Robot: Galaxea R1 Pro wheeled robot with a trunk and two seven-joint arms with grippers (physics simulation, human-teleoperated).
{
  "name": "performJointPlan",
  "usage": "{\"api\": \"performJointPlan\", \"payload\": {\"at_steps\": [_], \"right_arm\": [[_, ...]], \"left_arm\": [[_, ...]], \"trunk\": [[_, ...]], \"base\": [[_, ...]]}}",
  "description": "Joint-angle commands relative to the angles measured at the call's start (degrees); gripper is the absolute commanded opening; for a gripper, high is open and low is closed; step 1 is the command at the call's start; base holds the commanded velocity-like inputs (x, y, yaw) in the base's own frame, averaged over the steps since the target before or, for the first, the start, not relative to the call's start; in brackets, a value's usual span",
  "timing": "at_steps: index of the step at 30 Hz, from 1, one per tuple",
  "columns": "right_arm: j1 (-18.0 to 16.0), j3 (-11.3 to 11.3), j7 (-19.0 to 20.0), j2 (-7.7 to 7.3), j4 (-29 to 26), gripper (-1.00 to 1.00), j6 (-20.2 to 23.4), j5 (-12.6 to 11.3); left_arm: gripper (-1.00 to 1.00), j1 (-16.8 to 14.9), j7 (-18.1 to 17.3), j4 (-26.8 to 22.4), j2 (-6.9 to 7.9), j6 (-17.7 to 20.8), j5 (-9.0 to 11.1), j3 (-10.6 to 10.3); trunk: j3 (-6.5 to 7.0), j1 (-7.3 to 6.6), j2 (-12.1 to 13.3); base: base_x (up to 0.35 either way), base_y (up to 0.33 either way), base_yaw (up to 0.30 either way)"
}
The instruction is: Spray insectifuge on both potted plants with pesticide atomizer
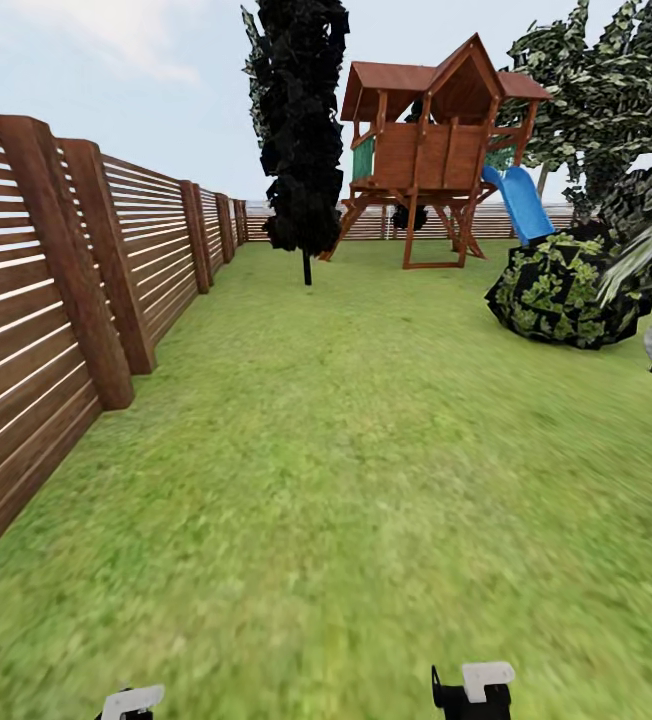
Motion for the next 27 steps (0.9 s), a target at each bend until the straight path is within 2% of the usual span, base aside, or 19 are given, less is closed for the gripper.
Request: {"api": "performJointPlan", "payload": {"at_steps": [1, 27], "right_arm": [[-0.04, -0.14, -0.47, 0.02, 0.05, 1.0, -0.07, 0.61], [-0.04, -0.14, -0.47, -0.05, 0.03, 1.0, -0.07, 0.61]], "left_arm": [[-1.0, -0.03, -0.18, 0.03, 0.01, -0.15, 0.6, -0.44], [-1.0, -0.03, -0.18, 0.03, 0.01, -0.15, 0.67, -0.44]], "trunk": [[-0.05, 0.02, -0.02], [-0.05, 0.02, -0.02]], "base": [[0.339, 0.0, 0.0], [0.339, 0.0, 0.0]]}}
